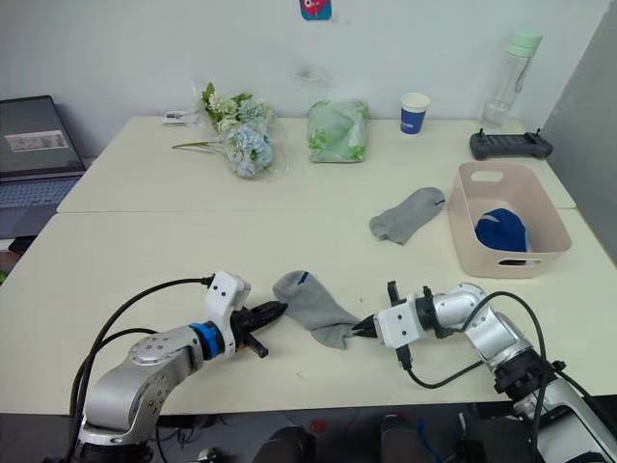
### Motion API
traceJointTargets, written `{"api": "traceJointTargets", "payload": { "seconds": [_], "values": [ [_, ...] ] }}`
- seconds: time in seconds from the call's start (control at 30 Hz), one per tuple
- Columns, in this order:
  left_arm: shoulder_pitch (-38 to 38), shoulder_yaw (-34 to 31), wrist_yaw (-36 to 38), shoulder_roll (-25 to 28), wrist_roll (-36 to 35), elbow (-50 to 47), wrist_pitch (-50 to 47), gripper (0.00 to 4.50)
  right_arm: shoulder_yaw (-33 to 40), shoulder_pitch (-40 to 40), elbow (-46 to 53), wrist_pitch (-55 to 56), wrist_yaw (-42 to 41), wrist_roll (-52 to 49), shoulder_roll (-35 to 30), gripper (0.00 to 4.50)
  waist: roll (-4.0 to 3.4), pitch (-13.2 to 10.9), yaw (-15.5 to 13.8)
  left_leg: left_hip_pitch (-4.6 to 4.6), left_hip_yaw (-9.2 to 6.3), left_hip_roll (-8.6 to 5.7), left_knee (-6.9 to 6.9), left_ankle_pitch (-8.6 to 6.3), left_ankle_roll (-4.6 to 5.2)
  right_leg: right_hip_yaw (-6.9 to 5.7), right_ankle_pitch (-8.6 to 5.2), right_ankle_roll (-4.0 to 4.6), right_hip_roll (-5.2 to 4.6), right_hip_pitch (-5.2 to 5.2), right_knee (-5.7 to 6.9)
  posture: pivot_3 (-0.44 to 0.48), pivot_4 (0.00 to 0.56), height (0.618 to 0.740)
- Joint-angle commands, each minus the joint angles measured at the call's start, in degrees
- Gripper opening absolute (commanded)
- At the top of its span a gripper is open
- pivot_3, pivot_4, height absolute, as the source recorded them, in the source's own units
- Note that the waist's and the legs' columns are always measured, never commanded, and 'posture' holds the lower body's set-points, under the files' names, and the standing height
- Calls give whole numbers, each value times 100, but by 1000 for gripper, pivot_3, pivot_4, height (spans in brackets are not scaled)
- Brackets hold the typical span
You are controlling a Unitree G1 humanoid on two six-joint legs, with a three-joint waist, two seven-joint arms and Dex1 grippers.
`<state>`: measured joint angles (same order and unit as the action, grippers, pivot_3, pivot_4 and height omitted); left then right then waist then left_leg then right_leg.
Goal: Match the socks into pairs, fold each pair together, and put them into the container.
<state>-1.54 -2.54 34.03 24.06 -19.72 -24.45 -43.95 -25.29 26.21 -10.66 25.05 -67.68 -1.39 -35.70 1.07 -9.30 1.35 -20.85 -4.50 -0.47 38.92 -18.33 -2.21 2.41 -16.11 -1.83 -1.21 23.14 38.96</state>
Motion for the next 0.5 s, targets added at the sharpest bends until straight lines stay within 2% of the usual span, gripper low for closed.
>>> {"api": "traceJointTargets", "payload": {
  "seconds": [0.03, 0.1, 0.23, 0.3, 0.4, 0.43, 0.5],
  "values": [
    [-42, -81, -156, -10, -113, -205, 1, 424, 304, 3, 301, -158, -135, -348, -94, 496, 0, 0, 4, 1, 1, 0, 0, 0, 0, 0, 0, 0, 0, 0, 1, 0, 150, 740],
    [-174, -178, -123, 82, -169, -76, 7, 917, 530, -223, 635, -498, -76, -527, -263, 1041, 0, 0, -8, 0, 1, 0, -1, 0, 0, 0, 0, 0, 0, 0, 0, 0, 150, 740],
    [-387, -366, 129, 398, -253, 152, 141, 2223, 1074, -706, 1383, -1475, 243, -914, -507, 2483, 0, 0, -43, -3, -3, 0, -1, 0, 0, -2, 0, 0, 0, 0, -2, 0, 150, 740],
    [-582, -500, 492, 693, -318, 430, 390, 2837, 1442, -1243, 2135, -2533, 464, -1381, -758, 3137, -1, -1, -44, -3, -2, 0, -1, 0, 0, -2, 0, 0, 0, 0, -2, 0, 150, 740],
    [-1034, -610, 1266, 1016, -722, 892, 566, 3771, 1850, -1899, 3061, -4286, 1234, -1882, -807, 3149, -2, -1, -107, -6, -7, 2, -5, 0, 0, -6, -1, 1, 2, 2, -4, 0, 150, 740],
    [-1169, -585, 1496, 1097, -835, 1019, 564, 3771, 1917, -2012, 3242, -4771, 1510, -1964, -753, 3149, -1, -1, -115, -6, -7, 2, -4, 0, -1, -7, -1, 1, 2, 2, -3, 0, 150, 740],
    [-1610, -209, 1825, 1295, -478, 1622, 995, 3771, 2059, -2154, 3669, -6140, 2205, -2527, -437, 3149, -2, 0, -117, -4, -4, 0, -3, 1, -1, -4, -1, 2, 2, -1, -2, 0, 150, 740]
  ]
}}
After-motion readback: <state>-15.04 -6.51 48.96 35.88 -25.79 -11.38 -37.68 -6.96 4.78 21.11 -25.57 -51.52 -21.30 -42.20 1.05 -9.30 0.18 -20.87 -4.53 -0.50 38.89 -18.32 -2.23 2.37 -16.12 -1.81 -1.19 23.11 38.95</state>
